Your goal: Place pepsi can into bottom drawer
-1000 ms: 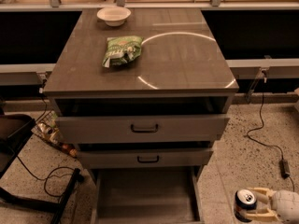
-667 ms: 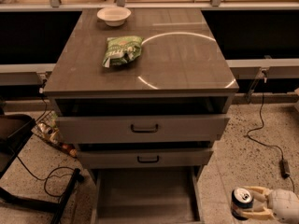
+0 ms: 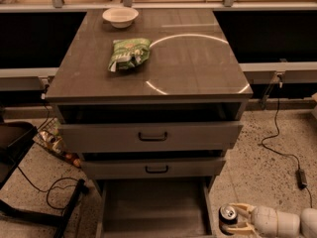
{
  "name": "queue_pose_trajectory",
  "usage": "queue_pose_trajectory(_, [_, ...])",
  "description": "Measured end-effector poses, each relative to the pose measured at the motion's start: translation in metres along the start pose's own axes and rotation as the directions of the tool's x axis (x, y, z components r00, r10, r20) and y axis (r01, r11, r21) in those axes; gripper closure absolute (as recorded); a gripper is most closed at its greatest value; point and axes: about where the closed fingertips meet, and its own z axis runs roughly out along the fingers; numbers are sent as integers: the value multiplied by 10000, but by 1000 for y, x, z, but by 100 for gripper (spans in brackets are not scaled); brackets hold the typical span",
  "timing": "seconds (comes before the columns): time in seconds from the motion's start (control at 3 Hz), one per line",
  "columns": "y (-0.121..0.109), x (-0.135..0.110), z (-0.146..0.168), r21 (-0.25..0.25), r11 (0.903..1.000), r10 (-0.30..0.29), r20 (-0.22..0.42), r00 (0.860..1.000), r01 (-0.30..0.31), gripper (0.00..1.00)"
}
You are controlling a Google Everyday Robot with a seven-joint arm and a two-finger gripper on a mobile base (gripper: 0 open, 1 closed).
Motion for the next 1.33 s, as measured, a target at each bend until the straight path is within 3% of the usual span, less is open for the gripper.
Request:
queue_pose_trajectory(0.67, [13, 59, 104, -803, 9965, 253, 98, 9996, -245, 100])
queue_pose_trajectory(1.0, [24, 71, 140, -1357, 9901, 350, 8, 9994, -346, 100])
queue_pose_trajectory(1.33, [24, 71, 140, -1359, 9901, 351, 9, 9994, -346, 100])
